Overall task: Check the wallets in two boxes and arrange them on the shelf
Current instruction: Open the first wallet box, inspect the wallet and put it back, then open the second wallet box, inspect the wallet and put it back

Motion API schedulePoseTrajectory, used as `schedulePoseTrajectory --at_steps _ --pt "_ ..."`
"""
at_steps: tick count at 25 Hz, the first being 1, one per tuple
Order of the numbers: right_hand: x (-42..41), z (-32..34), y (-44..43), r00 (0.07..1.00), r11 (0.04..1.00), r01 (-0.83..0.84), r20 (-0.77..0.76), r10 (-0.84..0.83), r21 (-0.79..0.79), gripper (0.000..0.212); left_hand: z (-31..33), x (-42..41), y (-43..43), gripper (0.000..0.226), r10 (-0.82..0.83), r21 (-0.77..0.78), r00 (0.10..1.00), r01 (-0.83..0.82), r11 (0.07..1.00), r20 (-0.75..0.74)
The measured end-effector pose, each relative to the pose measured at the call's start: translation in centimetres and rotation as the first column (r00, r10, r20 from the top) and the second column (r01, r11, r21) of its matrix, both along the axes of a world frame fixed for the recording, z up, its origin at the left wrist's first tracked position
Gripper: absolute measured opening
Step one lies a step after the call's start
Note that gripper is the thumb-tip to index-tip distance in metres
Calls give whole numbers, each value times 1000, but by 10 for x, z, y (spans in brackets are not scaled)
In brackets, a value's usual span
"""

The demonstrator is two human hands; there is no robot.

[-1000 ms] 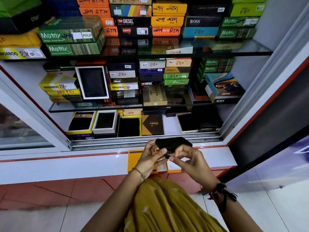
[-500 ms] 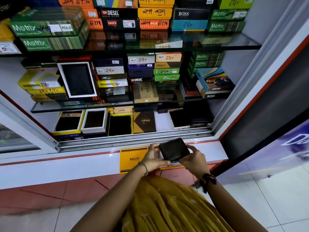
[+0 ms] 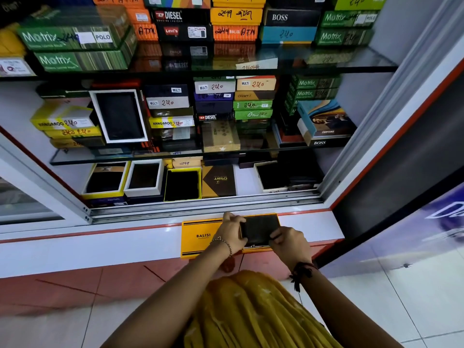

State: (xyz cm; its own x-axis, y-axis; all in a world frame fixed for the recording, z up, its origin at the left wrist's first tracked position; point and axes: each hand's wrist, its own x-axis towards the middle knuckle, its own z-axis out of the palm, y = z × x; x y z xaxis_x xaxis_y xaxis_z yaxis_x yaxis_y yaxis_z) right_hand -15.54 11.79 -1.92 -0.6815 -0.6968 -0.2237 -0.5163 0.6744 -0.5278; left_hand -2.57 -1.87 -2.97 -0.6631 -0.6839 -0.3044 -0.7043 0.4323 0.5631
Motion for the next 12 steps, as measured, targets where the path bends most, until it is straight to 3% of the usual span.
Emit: schedulePoseTrajectory --at_steps 2,7,12 --pt "-2 3 2 1000 1000 -20 -12 20 -19 18 2 3 -4 58 -31 -45 999 30 999 -22" --pt "16 17 -19 989 976 -148 -27 145 -159 37 17 41 -14 49 16 -392 999 -35 919 -50" --pt "59 24 -64 954 947 -273 78 289 -172 41 19 96 -28 46 206 -357 979 -194 914 -6"
